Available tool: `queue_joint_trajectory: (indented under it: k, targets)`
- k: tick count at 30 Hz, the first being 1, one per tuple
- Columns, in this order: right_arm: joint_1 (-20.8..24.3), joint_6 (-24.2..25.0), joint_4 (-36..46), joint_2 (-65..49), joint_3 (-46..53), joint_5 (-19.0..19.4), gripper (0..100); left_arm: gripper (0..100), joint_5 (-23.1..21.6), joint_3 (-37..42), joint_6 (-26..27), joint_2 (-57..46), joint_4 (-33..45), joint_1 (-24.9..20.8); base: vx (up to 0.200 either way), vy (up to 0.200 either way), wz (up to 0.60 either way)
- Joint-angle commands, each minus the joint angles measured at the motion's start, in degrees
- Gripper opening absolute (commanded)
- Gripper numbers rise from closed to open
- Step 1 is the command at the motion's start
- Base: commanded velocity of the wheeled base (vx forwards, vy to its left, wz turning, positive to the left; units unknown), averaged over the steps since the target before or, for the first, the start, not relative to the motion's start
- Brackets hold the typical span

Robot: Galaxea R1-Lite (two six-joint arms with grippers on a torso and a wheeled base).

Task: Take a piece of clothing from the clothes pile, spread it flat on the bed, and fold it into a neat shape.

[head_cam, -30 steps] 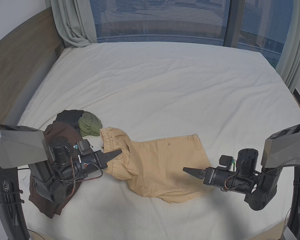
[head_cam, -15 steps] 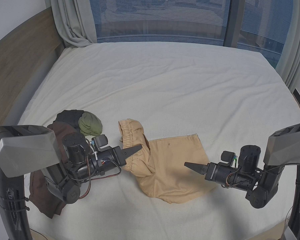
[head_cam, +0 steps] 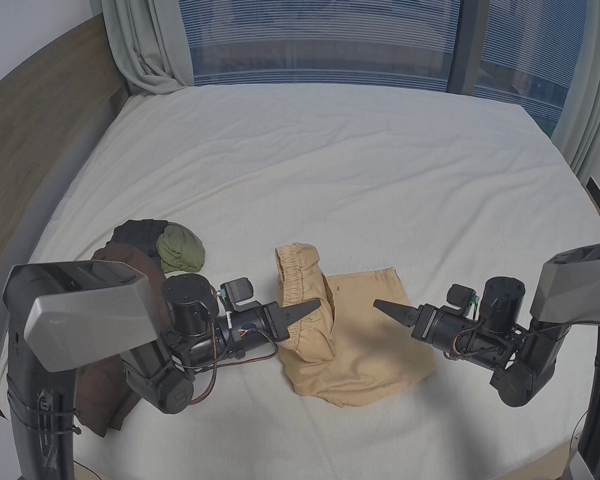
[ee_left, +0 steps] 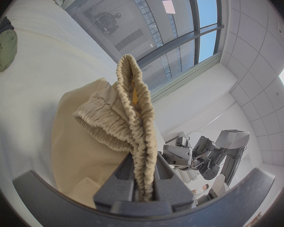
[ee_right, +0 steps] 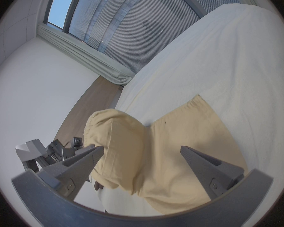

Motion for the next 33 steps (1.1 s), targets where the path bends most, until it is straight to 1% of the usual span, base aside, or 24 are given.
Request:
queue_joint_trajectory:
  k: [1,14,21,25,33]
  targets:
    - [-1.1,0.36,-0.04,-0.42,-1.38,-0.6,100,0,0.21,-2.57,-0.49,3.0,0.23,-1.31,0.0,0.0,0.0]
    - [-2.95,0.27,-0.04,-0.33,-2.88,-0.87,100,0,0.21,-8.1,-0.49,4.49,5.94,-4.73,0.0,0.0,0.0]
    - [-3.56,0.27,0.05,-0.42,-3.76,-1.75,100,0,0.65,-11.53,-0.49,5.28,9.2,-6.67,0.0,0.0,0.0]
    - [-3.83,0.27,0.05,-0.42,-4.37,-2.45,100,0,1.09,-13.03,-0.49,6.69,9.9,-7.19,0.0,0.0,0.0]
    - [-4.44,0.27,0.05,-0.86,-4.55,-2.36,100,0,1.18,-14.17,-0.49,8.27,9.9,-7.46,0.0,0.0,0.0]
